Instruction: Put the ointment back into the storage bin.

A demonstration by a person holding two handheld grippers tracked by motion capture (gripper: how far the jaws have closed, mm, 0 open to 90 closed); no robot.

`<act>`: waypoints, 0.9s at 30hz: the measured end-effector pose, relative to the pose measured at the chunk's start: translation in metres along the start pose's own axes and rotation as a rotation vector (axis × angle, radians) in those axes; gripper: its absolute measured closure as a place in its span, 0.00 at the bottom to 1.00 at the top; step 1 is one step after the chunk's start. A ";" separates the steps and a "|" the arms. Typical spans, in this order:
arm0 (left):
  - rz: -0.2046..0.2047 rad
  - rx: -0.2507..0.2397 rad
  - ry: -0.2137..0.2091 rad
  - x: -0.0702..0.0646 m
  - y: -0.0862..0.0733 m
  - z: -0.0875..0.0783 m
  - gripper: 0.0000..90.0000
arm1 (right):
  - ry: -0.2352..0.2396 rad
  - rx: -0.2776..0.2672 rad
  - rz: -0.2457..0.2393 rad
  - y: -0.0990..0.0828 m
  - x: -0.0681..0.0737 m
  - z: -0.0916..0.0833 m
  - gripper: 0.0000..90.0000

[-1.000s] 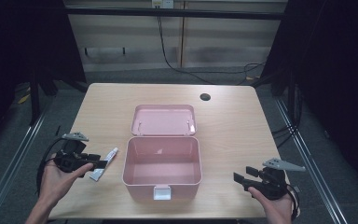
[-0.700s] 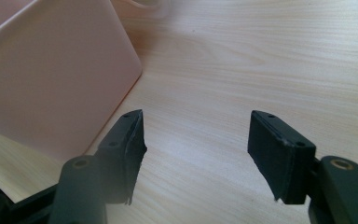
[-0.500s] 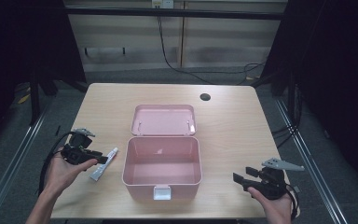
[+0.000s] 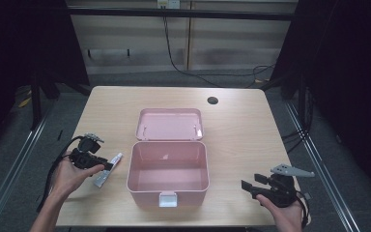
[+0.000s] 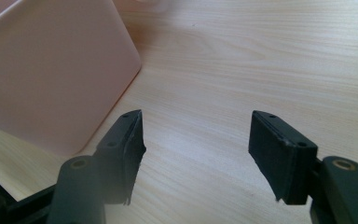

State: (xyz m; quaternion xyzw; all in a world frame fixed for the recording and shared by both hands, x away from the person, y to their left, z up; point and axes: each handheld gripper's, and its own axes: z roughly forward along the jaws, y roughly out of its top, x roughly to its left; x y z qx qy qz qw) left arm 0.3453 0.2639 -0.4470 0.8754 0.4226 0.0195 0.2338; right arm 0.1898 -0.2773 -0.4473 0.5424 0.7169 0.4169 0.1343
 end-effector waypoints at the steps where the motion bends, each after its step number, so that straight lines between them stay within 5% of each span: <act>1: -0.001 0.003 -0.005 0.001 0.000 0.001 0.70 | -0.003 0.001 -0.001 0.000 0.000 0.000 0.40; 17: -0.010 0.061 -0.018 0.006 -0.002 0.017 0.70 | 0.002 0.011 0.000 0.000 -0.001 0.002 0.39; 27: 0.010 0.093 0.028 0.002 -0.002 0.025 0.73 | 0.013 0.009 0.009 0.000 -0.001 0.002 0.38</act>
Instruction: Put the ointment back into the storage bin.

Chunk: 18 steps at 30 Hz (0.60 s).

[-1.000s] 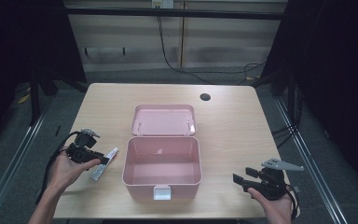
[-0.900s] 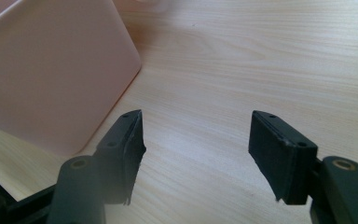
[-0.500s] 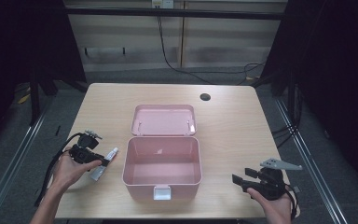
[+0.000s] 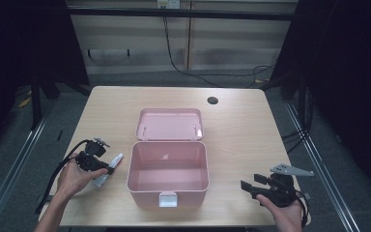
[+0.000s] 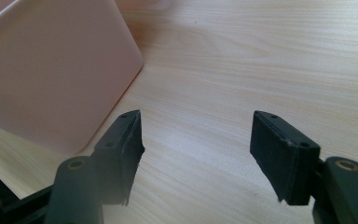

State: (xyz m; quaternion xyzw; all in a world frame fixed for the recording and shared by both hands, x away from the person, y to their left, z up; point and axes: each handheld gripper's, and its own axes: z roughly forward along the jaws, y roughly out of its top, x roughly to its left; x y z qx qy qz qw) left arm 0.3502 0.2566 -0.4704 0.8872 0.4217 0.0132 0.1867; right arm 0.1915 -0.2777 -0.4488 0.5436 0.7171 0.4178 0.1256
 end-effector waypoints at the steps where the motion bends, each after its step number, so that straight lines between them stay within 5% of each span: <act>1: -0.004 -0.004 0.002 0.000 0.000 0.000 0.73 | 0.001 0.000 0.000 0.000 0.000 0.000 0.38; 14: 0.039 0.039 0.080 -0.011 0.005 0.002 0.76 | 0.005 0.003 -0.003 0.000 0.000 0.000 0.38; 18: 0.030 0.044 0.073 -0.009 0.006 0.002 0.76 | 0.006 0.005 -0.002 0.000 0.000 0.000 0.38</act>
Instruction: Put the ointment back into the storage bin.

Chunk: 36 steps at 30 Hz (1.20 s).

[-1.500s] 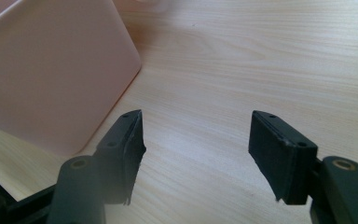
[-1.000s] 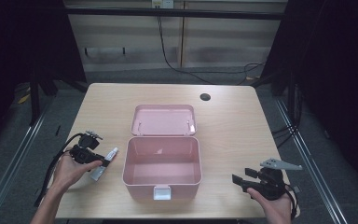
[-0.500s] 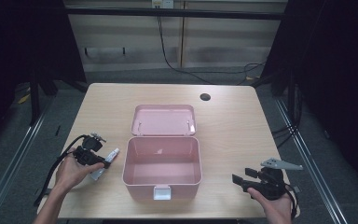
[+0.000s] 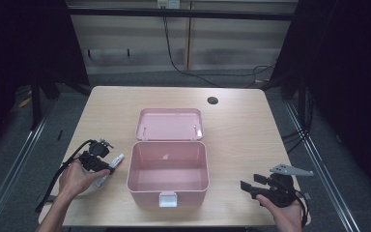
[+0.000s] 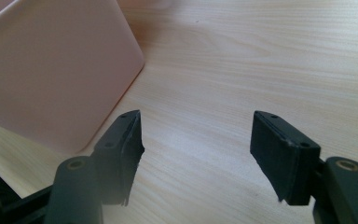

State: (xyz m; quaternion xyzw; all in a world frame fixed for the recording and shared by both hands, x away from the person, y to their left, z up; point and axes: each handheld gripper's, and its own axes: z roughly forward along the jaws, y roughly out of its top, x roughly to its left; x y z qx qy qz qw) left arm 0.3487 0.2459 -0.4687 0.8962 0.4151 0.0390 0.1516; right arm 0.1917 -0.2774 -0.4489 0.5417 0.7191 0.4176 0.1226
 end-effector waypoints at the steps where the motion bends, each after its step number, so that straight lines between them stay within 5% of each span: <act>1: -0.007 0.004 -0.006 0.001 0.000 0.000 0.76 | -0.001 0.001 0.001 0.000 0.000 0.000 0.38; 14: -0.050 -0.026 -0.066 0.007 -0.003 -0.006 0.80 | -0.002 0.000 0.006 0.000 -0.001 0.001 0.38; 26: -0.098 -0.111 -0.153 0.014 -0.012 -0.023 0.79 | -0.001 -0.004 0.011 0.000 -0.001 0.000 0.38; 36: -0.090 -0.125 -0.184 0.014 -0.019 -0.031 0.79 | 0.001 -0.001 0.008 0.000 -0.001 0.000 0.38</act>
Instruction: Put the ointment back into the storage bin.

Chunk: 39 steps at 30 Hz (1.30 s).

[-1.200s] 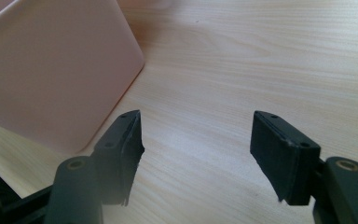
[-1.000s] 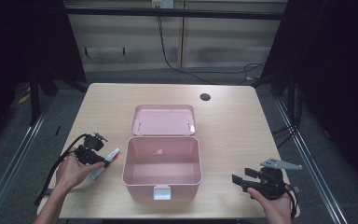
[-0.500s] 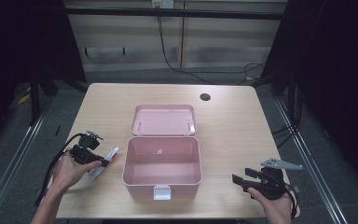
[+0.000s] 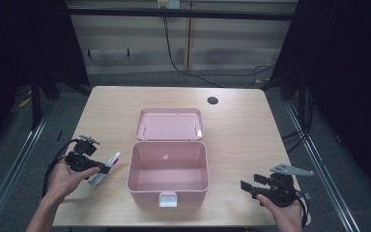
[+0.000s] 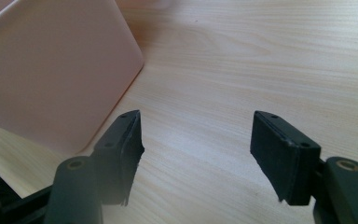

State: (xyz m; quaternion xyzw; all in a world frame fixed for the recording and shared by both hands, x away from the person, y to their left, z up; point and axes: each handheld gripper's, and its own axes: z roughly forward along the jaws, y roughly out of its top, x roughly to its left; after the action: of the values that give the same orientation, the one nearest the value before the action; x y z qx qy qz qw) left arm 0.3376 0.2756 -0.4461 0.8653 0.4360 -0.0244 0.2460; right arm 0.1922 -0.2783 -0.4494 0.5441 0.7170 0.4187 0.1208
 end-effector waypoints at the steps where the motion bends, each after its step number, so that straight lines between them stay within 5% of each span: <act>1: 0.007 -0.002 0.000 -0.001 -0.001 -0.002 0.79 | 0.000 0.000 0.000 0.000 0.000 0.000 0.38; 10: 0.037 -0.011 -0.012 -0.006 -0.006 -0.011 0.79 | -0.002 0.002 0.001 0.000 0.000 0.000 0.38; 24: 0.012 -0.046 -0.013 -0.010 -0.009 -0.022 0.79 | 0.000 0.002 0.004 0.000 0.000 0.000 0.38; 39: 0.084 -0.068 -0.037 -0.021 -0.006 -0.040 0.79 | 0.001 -0.003 0.005 0.000 0.000 0.000 0.38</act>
State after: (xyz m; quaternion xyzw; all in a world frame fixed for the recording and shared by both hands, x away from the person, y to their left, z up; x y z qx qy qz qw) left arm 0.3132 0.2804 -0.4083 0.8734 0.3954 -0.0153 0.2839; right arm 0.1918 -0.2786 -0.4494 0.5455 0.7151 0.4203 0.1203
